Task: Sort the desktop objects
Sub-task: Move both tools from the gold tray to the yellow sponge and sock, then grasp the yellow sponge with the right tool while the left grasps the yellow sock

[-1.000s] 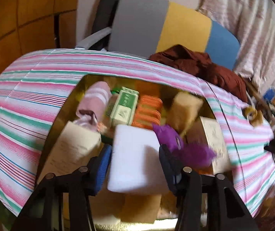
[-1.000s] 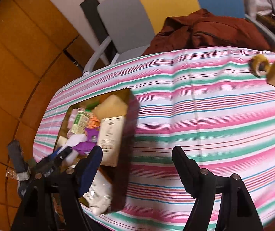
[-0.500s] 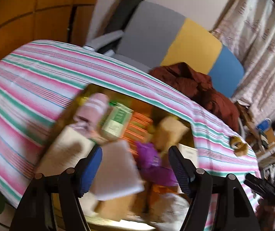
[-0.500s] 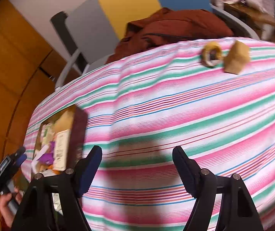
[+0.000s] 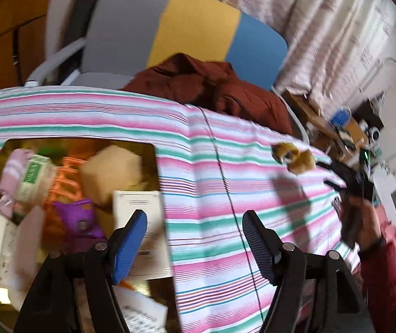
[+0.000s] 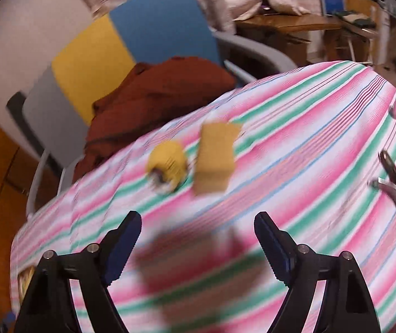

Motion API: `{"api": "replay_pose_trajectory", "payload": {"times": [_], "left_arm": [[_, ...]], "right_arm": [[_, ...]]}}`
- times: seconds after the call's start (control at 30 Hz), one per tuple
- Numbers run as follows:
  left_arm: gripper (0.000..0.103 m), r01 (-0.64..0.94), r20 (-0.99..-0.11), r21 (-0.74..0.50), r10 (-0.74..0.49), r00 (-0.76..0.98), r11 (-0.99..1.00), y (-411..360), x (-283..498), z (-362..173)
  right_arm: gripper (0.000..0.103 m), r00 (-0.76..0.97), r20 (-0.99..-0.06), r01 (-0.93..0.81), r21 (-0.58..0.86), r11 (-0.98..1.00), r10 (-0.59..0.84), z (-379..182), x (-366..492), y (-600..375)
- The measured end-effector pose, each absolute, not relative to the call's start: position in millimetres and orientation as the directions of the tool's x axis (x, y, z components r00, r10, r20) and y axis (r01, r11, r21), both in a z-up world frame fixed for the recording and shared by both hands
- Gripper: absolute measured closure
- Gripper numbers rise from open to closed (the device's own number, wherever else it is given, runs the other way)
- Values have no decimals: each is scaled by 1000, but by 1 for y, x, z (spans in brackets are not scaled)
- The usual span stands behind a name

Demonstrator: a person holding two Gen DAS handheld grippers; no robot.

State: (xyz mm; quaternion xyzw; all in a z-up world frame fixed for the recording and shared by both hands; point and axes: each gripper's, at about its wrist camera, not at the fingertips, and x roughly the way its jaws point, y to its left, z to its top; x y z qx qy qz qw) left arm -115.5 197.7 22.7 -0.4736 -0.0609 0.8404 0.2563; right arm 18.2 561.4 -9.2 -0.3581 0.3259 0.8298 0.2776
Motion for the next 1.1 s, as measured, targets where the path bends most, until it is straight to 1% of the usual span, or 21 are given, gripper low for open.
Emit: {"api": "replay_pose_trajectory", "payload": {"times": [0.13,0.2,0.3,0.33,0.37,0.43,0.47,0.5,0.53,0.6,0.7,0.87,0.97,1.1], "left_arm": [[31,-400,-794,-328,479,-374,-856,227,-121,15],[31,-414,-802,-326,480,-356,-850,242,-123,12],[30,-457,-812,-311,483,-327,-833,277,-132,9],[30,-472,-816,-309,485,-313,-825,290,-135,7],[30,-490,-821,-303,485,-302,-817,304,-139,4],[30,-529,-822,-305,499,-273,-792,335,-146,-1],[30,-549,-821,-299,503,-268,-780,351,-150,-3],[30,-572,-820,-285,504,-270,-770,366,-152,-5],[30,-597,-818,-274,509,-267,-754,383,-154,-7],[29,-629,-817,-266,517,-256,-731,416,-160,-12],[29,-664,-822,-277,529,-212,-695,462,-174,-22],[26,-698,-819,-231,523,-238,-678,525,-197,-30],[26,-703,-842,-172,474,-260,-690,562,-216,-43],[26,-693,-858,-123,426,-285,-711,585,-233,-58]], "right_arm": [[27,-606,-765,-702,388,-598,215,-23,3,593],[27,-634,-750,-689,437,-577,189,-32,-2,606],[31,-653,-743,-677,489,-551,143,-47,-14,622],[36,-645,-752,-680,485,-549,135,-50,-18,626],[46,-637,-761,-681,479,-553,125,-53,-21,626],[55,-625,-775,-679,482,-553,92,-59,-23,629],[59,-644,-763,-671,528,-521,57,-62,-21,630],[61,-657,-753,-668,563,-487,31,-65,-17,632],[61,-671,-742,-664,596,-452,8,-67,-14,633],[62,-669,-743,-676,615,-406,-11,-69,-7,635],[62,-660,-751,-691,614,-381,-14,-70,0,637],[62,-641,-768,-717,595,-363,6,-67,9,642],[62,-650,-760,-716,612,-336,2,-69,10,646],[62,-651,-759,-712,612,-343,-5,-67,15,648]]}}
